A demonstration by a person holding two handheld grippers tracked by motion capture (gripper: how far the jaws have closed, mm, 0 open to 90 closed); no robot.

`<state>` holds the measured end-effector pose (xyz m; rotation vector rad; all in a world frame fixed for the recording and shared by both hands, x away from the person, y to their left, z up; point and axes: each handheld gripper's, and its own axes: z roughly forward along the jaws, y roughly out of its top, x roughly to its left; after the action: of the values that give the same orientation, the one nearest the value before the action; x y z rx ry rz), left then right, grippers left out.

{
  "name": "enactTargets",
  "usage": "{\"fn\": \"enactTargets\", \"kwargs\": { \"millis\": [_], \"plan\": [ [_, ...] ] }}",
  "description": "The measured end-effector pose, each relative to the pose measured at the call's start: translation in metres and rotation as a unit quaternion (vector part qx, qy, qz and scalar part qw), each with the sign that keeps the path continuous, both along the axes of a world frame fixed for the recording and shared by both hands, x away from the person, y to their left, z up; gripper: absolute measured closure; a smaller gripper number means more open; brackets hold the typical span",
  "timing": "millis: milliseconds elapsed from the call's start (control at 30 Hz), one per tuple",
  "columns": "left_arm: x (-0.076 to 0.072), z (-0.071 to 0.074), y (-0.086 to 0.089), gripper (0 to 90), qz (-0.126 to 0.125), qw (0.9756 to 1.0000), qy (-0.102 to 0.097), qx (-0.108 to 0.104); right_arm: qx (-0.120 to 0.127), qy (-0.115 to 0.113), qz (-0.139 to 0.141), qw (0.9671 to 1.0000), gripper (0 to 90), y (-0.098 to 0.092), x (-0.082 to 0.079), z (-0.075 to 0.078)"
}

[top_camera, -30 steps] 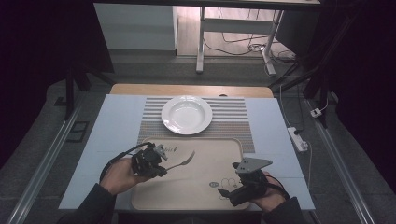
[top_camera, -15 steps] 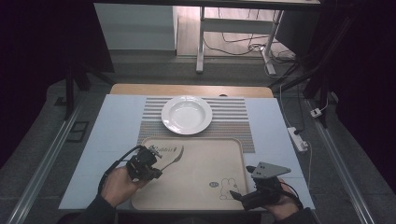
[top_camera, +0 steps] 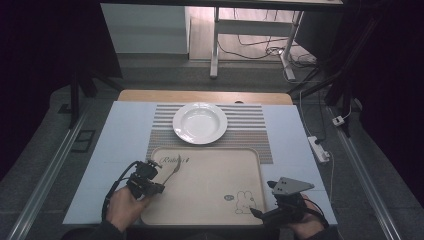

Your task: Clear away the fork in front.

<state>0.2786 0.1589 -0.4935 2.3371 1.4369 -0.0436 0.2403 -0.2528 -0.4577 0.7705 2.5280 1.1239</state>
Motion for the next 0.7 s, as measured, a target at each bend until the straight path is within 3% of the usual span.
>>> {"fn": "enactTargets", "kwargs": {
  "millis": [233, 467, 700],
  "plan": [
    [0.007, -0.013, -0.004, 86.9, 0.009, 0.9997, 0.016, 0.016, -0.004, 0.003, 0.003, 1.0, 0.0, 0.001, 0.0, -0.001],
    [0.008, -0.014, -0.004, 85.3, 0.004, 0.9998, 0.015, 0.012, -0.004, 0.004, 0.005, 1.0, 0.0, 0.0, 0.001, -0.001],
    [0.009, -0.007, 0.0, 80.6, -0.001, 1.0, -0.006, 0.002, -0.005, 0.004, 0.006, 1.0, 0.0, 0.0, 0.001, -0.001]
  ]
}}
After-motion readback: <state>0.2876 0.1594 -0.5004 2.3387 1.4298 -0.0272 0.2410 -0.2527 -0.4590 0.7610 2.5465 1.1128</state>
